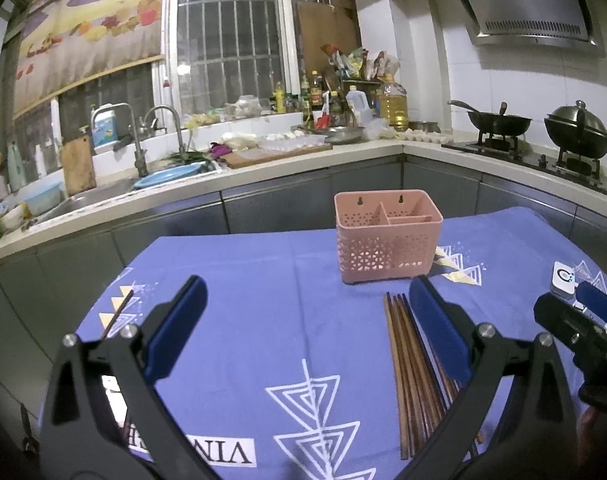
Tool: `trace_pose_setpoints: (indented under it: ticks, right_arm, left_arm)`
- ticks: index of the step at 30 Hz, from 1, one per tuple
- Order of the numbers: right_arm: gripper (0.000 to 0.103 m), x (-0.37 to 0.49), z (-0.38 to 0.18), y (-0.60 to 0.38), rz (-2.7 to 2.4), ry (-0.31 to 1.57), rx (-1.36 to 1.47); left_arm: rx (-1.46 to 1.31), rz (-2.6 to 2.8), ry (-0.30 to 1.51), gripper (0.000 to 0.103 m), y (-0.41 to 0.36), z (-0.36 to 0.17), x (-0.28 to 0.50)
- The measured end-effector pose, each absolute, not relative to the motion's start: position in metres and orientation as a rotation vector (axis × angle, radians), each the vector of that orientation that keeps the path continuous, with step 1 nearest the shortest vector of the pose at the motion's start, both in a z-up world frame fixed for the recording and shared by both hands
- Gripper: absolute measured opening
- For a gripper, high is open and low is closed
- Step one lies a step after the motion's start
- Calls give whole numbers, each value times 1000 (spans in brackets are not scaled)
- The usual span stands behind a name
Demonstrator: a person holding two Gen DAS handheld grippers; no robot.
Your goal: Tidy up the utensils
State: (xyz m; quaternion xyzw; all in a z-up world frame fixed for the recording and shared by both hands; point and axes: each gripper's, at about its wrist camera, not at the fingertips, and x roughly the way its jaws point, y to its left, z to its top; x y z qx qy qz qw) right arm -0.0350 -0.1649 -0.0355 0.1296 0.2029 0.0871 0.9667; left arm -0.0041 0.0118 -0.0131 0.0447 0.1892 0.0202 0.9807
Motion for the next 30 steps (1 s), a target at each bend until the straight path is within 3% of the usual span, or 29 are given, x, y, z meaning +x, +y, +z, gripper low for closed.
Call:
trace_pose_setpoints:
  ticks: [30]
  right_arm:
    - [100, -30, -39, -166, 192, 443, 245]
  left_arm:
    - [94, 36, 396, 97, 9, -17, -5]
